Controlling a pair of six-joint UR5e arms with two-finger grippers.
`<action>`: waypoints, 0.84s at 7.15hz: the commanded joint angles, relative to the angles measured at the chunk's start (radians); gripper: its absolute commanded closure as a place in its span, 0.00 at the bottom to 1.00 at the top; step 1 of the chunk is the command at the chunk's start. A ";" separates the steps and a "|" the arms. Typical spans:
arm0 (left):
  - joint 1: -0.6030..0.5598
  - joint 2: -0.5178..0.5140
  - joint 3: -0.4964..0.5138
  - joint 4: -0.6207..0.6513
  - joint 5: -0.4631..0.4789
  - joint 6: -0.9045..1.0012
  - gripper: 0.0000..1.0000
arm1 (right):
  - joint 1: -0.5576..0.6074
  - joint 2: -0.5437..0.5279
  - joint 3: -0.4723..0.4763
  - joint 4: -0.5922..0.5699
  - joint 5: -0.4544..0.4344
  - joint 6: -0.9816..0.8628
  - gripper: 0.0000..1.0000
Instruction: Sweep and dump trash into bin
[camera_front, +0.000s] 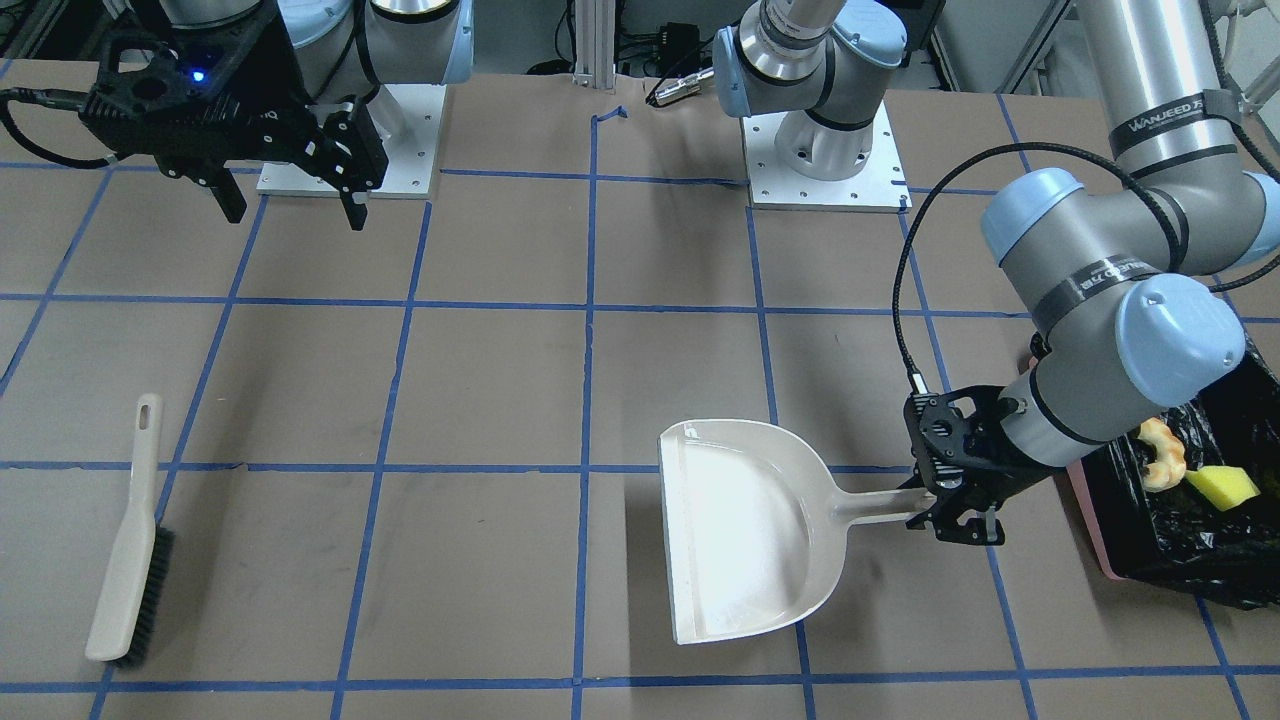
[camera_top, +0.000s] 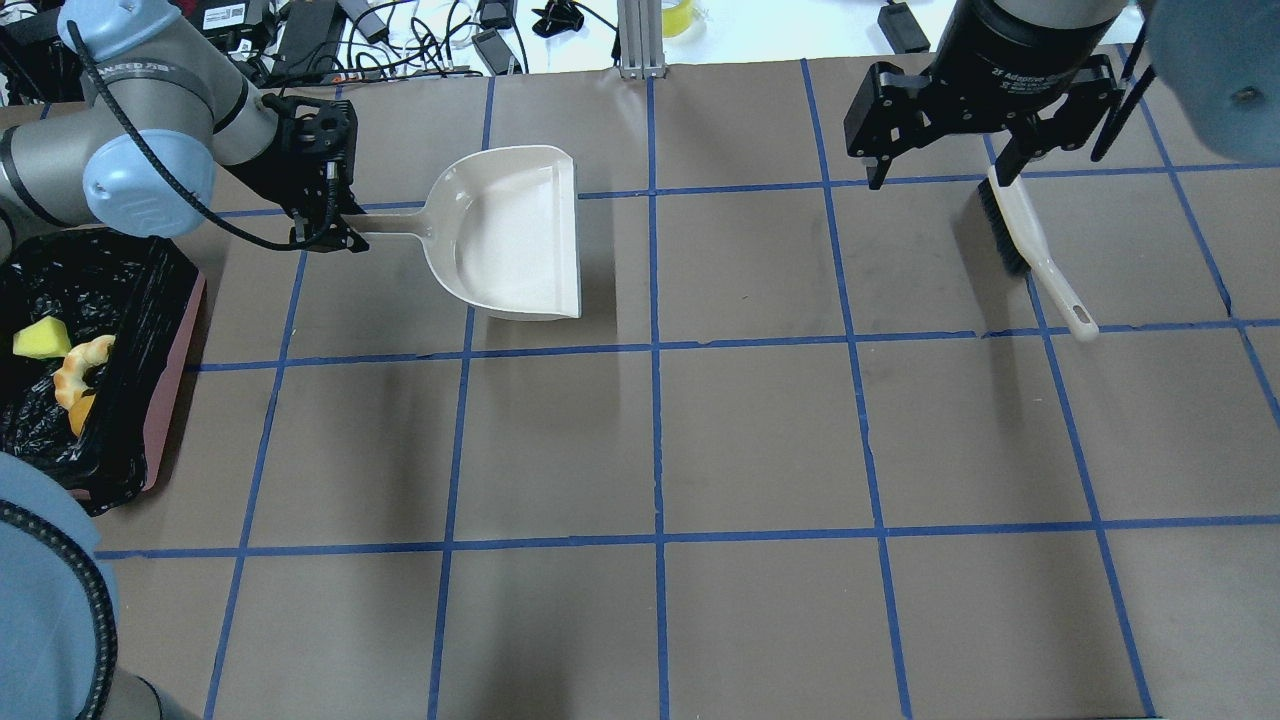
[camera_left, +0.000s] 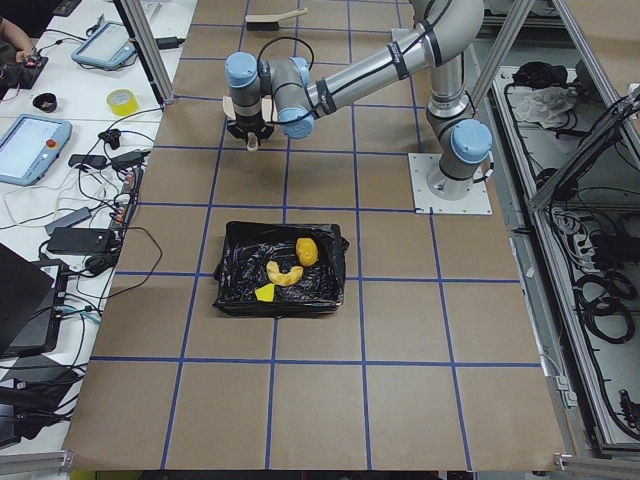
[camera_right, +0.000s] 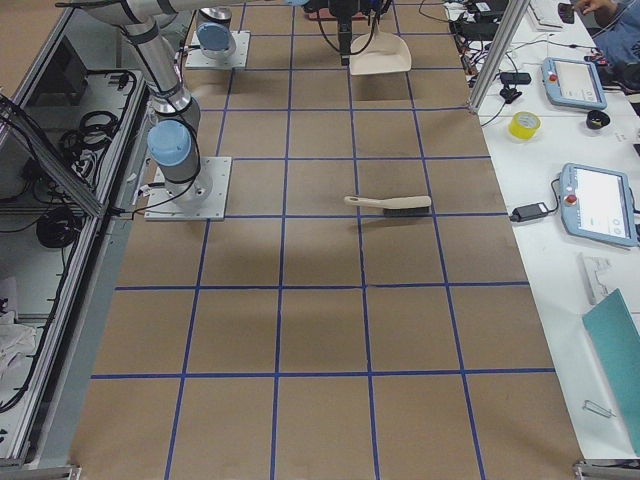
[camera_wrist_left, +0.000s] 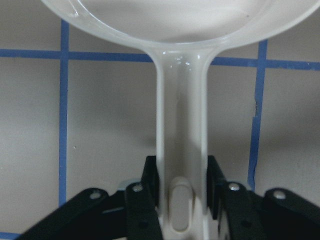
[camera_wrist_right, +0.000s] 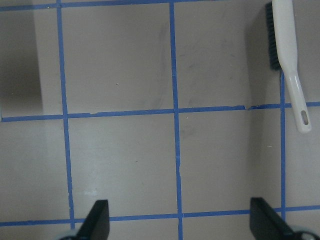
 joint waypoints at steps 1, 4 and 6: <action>-0.008 -0.007 0.000 0.006 0.001 -0.003 1.00 | 0.001 0.000 0.000 0.000 0.000 0.000 0.00; -0.011 -0.021 0.000 0.019 -0.002 -0.004 1.00 | 0.001 -0.002 0.000 0.000 0.000 0.000 0.00; -0.011 -0.024 0.000 0.019 -0.002 -0.003 1.00 | 0.001 -0.003 0.000 0.000 0.000 0.000 0.00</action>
